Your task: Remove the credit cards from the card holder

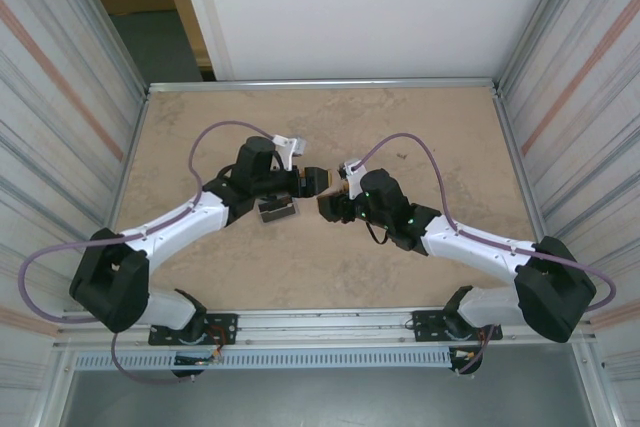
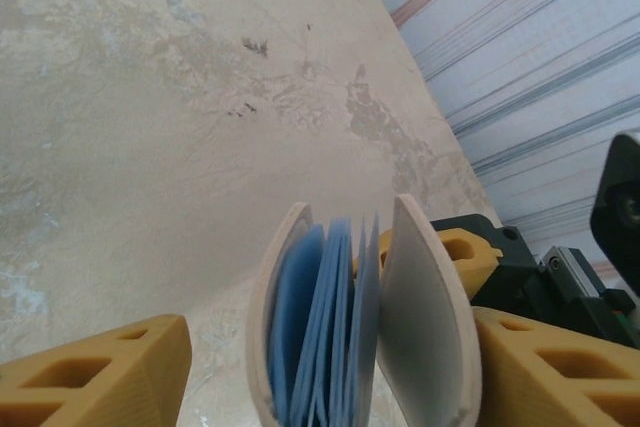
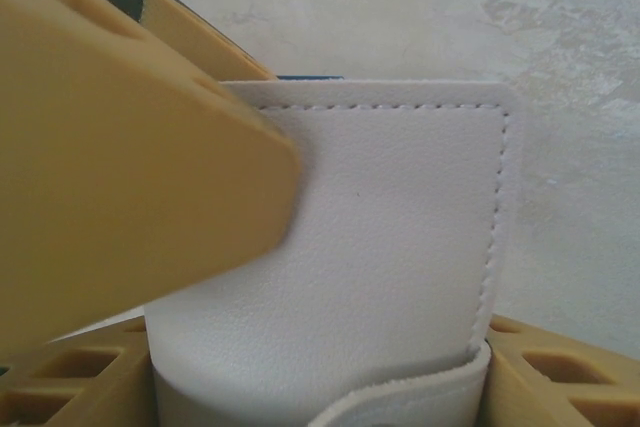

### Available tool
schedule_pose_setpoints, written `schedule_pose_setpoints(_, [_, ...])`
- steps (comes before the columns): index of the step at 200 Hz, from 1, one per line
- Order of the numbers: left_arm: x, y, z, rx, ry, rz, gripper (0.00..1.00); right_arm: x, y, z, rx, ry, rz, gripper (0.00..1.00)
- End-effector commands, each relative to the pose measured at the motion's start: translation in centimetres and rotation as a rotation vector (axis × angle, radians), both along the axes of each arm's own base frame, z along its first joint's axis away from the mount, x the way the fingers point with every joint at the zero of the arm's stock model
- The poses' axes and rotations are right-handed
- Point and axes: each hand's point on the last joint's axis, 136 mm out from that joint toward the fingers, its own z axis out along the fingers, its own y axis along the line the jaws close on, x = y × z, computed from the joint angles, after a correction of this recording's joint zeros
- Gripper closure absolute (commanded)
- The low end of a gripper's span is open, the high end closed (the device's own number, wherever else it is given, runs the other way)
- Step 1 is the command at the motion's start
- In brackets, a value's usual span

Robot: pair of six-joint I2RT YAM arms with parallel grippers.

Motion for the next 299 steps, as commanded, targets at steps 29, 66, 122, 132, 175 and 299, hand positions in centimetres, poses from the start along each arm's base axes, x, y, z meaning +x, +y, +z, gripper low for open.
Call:
schedule_pose_setpoints(29, [-0.1,-1.0,1.0,-0.052,-0.020,-0.047,0.67,0.7,0.6,4.4,0.063,-0.091,-0.007,0.34])
schedule_pose_setpoints(66, [0.0,-0.2,2.0,-0.058,-0.066,-0.079,0.96,0.1,0.0,4.9,0.066,-0.057,0.003,0.09])
schedule_pose_setpoints(122, [-2.2,1.5,5.6,-0.148,-0.168,-0.334,1.00,-3.3,-1.9,8.5,0.239,0.070,0.206,0.01])
schedule_pose_setpoints(132, [-3.0,1.4,6.1,-0.149,-0.192,-0.389,1.00,-3.5,-2.4,9.1,0.285,0.093,0.225,0.01])
schedule_pose_setpoints(175, [-5.5,1.6,7.6,-0.161,-0.281,-0.498,1.00,-4.2,-3.6,11.4,0.449,0.145,0.327,0.04])
schedule_pose_setpoints(299, [-7.8,0.8,10.1,-0.209,-0.395,-0.571,1.00,-5.5,0.7,12.0,0.470,0.199,0.565,0.46])
